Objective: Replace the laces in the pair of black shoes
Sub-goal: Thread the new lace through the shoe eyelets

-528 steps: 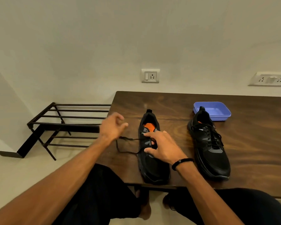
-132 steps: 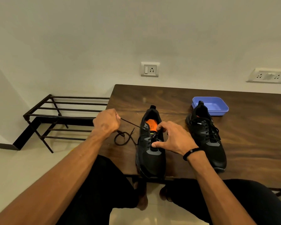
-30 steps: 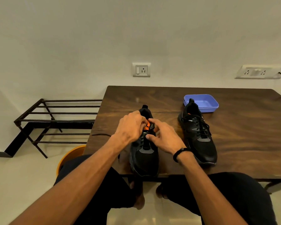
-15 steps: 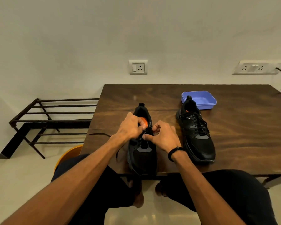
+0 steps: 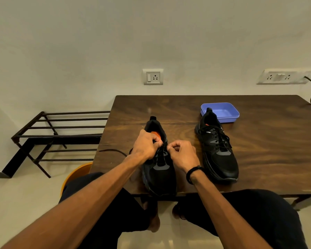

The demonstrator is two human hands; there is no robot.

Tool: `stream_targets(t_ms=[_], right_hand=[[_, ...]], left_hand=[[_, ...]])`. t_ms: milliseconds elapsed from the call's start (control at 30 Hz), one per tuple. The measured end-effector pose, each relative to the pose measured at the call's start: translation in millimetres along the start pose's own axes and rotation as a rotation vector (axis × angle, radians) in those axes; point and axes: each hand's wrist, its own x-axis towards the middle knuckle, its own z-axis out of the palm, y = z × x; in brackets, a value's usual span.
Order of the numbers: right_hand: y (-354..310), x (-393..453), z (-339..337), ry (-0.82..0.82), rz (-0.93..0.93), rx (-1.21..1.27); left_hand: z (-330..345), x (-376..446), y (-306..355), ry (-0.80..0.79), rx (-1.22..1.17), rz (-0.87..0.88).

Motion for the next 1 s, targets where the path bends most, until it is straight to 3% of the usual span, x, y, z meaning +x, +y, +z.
stream_targets(t_ms=[300, 600, 800, 1000], right_hand=[[4.5, 1.6, 4.4, 0.046, -0.009, -0.038], [10.8, 8.0, 2.2, -0.131, 0.053, 0.242], [4.5, 0.1, 6.6, 0.059, -0.087, -0.046], [-5.2, -1.6, 2.7, 0.067, -0.150, -0.115]], left_hand=[[-24.8, -17.7, 21.2, -0.127, 0.247, 0.252], [-16.8, -17.5, 16.7, -0.102, -0.009, -0.007], [-16.1, -19.4, 17.6, -0.106, -0.027, -0.037], [-24.0, -21.2, 16.9, -0.211, 0.022, -0.040]])
